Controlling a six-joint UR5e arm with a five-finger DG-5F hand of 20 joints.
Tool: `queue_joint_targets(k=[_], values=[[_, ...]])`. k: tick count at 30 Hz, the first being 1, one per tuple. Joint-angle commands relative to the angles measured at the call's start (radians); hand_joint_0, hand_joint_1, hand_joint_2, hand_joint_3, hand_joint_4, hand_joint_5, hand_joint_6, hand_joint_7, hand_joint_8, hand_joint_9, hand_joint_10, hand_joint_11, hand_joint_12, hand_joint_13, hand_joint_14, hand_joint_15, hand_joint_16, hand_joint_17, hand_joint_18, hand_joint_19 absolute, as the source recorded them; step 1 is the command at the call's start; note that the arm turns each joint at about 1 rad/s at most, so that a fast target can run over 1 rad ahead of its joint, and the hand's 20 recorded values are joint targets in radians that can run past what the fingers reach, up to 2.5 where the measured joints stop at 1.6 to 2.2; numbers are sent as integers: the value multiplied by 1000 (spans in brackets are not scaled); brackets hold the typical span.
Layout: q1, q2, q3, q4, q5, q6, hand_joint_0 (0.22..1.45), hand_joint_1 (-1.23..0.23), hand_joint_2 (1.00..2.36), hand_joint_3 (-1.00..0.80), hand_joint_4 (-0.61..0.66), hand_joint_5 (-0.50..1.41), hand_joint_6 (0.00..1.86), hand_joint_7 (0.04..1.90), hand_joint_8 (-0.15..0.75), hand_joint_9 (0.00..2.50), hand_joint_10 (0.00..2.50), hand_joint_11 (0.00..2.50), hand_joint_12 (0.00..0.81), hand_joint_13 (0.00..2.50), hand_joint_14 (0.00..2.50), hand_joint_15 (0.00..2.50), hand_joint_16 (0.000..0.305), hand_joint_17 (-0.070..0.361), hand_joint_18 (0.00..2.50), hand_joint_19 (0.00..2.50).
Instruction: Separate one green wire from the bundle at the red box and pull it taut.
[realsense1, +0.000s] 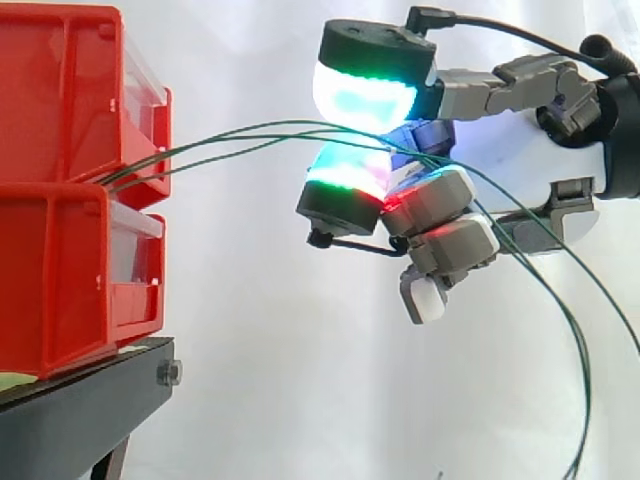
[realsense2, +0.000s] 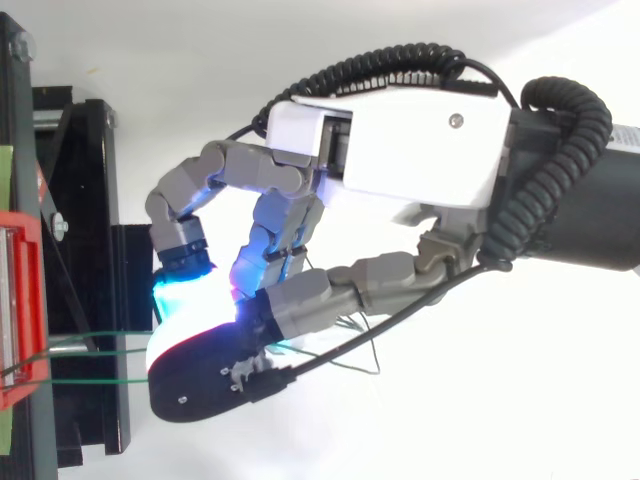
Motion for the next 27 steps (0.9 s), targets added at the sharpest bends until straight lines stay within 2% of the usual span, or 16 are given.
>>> queue_joint_targets(k=[1, 10, 16, 21, 27], values=[[0, 0, 0, 0, 0, -3, 584, -659, 1017, -295, 219, -207, 874, 1236, 349, 1243, 23, 1335, 393, 1331, 28, 992, 63, 143, 976, 534], [0, 1, 0, 2, 4, -4, 604, -768, 1014, -339, 217, -213, 878, 1236, 342, 1193, 23, 1327, 391, 1261, 29, 945, 62, 140, 937, 493], [0, 0, 0, 0, 5, -4, 600, -795, 1002, -481, 213, -219, 870, 1207, 342, 1138, 24, 1289, 397, 1152, 29, 864, 61, 138, 886, 480], [0, 0, 0, 0, 5, -4, 592, -784, 1003, -469, 211, -218, 856, 1181, 342, 1122, 24, 1261, 399, 1111, 26, 818, 62, 138, 869, 481], [0, 0, 0, 0, 11, -4, 625, -793, 1013, -350, 204, -217, 851, 1204, 341, 1111, 24, 1252, 394, 1089, 27, 807, 61, 138, 857, 464]])
